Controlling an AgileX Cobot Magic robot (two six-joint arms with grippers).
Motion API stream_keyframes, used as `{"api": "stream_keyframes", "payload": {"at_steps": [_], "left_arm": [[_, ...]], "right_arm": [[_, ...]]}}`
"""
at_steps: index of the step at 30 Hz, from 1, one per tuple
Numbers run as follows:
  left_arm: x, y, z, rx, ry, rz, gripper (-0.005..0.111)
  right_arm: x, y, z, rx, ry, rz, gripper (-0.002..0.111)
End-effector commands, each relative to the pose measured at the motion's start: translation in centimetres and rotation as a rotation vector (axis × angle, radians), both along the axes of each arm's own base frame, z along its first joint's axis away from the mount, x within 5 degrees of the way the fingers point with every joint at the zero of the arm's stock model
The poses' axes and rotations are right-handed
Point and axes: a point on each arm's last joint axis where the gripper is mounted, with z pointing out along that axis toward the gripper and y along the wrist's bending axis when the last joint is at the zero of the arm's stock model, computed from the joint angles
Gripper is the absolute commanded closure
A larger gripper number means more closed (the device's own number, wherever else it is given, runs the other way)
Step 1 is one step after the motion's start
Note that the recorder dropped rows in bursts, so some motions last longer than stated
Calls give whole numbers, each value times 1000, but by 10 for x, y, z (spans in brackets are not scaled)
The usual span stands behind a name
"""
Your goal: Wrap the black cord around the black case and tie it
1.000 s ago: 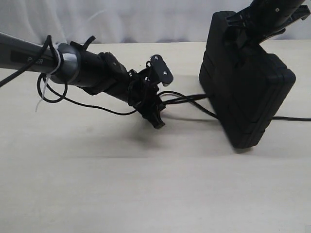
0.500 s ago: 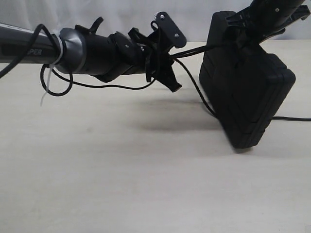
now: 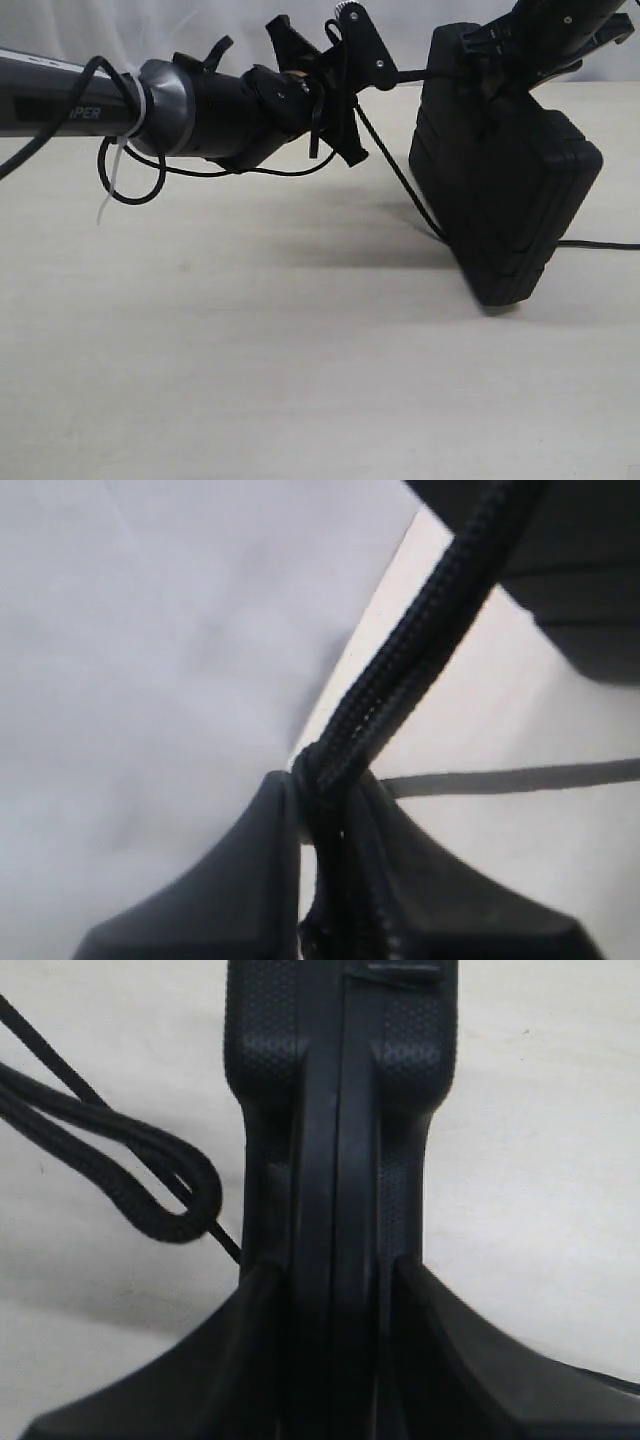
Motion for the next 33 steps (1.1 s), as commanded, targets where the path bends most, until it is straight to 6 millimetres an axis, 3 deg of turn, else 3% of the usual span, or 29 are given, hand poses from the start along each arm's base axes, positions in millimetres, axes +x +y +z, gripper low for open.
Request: {"api": "stream_keyframes", "payload": {"at_steps": [1,6,12,33], "left_arm": [[-5,-7,3,243,-152,-15,107],[-13,-19,-5,300,-195,-9,107],[-18,-24,-5,225,-184,15,107],[-51,-66,-6,214,-172,-214,107]], "right_arm": [[0,0,4,-5,-14,11,74],[0,0,4,-5,-14,11,74],[0,0,4,-5,-14,11,74],[-1,2,4,25,-10,9,74]]}}
